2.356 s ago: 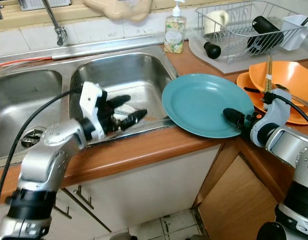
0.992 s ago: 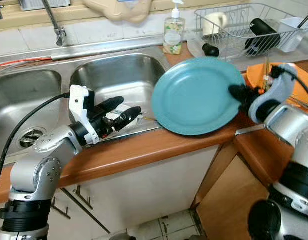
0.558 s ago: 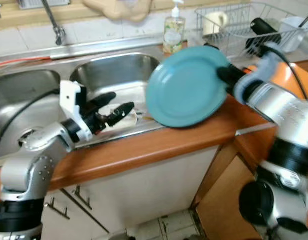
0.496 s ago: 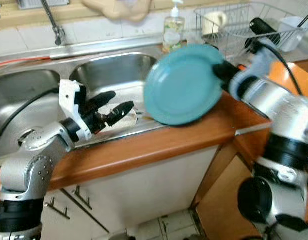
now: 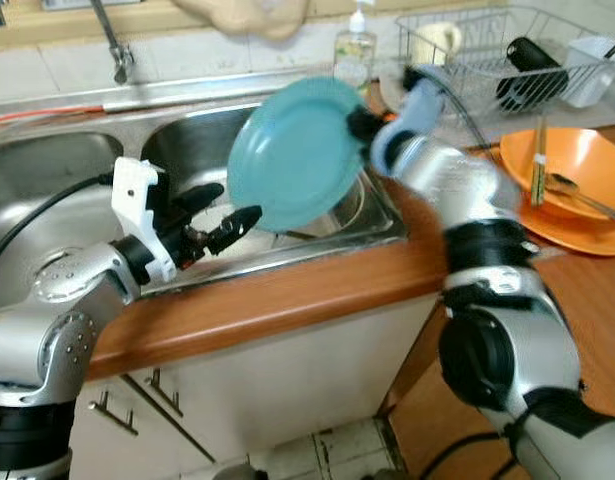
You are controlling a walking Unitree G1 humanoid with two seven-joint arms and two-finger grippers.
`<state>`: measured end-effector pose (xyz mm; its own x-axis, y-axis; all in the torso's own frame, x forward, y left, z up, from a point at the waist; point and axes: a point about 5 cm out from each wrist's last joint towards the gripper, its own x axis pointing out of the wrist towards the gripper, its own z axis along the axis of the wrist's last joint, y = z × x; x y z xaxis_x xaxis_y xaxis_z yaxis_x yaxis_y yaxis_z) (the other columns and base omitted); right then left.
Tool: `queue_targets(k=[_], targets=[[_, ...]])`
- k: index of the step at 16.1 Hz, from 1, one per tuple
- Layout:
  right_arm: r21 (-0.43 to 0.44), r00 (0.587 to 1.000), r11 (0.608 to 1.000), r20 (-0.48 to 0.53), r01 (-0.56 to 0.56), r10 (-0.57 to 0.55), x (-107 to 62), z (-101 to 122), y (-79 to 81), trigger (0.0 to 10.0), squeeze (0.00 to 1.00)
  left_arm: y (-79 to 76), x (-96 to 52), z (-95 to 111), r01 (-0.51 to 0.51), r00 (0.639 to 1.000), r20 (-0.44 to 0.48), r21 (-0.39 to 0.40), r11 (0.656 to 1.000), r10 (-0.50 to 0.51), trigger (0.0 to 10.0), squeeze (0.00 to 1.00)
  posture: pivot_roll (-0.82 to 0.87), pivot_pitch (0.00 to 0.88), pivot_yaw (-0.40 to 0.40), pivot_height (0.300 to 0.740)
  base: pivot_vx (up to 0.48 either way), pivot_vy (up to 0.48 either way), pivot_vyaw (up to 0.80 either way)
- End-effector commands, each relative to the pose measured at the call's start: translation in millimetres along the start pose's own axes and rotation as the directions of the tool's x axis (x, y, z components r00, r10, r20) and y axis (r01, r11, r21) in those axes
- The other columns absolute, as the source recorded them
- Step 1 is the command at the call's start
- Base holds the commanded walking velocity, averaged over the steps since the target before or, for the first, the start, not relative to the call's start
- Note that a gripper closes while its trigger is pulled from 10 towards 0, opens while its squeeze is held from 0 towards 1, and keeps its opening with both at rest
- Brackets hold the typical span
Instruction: Kitchen organization
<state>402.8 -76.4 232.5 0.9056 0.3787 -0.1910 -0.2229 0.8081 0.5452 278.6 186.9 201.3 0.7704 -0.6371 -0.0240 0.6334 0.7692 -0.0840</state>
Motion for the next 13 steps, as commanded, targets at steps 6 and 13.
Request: queue_targets(k=[6,13], targets=[[0.075,0.995,0.995,-0.081,0.068,-0.062,20.8,-46.1,14.6,0.5,0.00,-3.9,-0.2,-3.2,-0.010,0.999,-0.050,0.039,0.999,0.012,10.0,0.00,-0.02,0.000,0.005,0.740,0.000,0.000,0.00],[-0.001,0.975,0.991,-0.178,0.132,-0.130,19.6,-73.3,-3.9,10.0,1.00,-5.1,6.0,-7.3,-0.018,0.998,-0.062,0.042,0.999,0.021,10.0,0.00,-0.02,0.000,0.012,0.740,0.000,0.000,0.00]])
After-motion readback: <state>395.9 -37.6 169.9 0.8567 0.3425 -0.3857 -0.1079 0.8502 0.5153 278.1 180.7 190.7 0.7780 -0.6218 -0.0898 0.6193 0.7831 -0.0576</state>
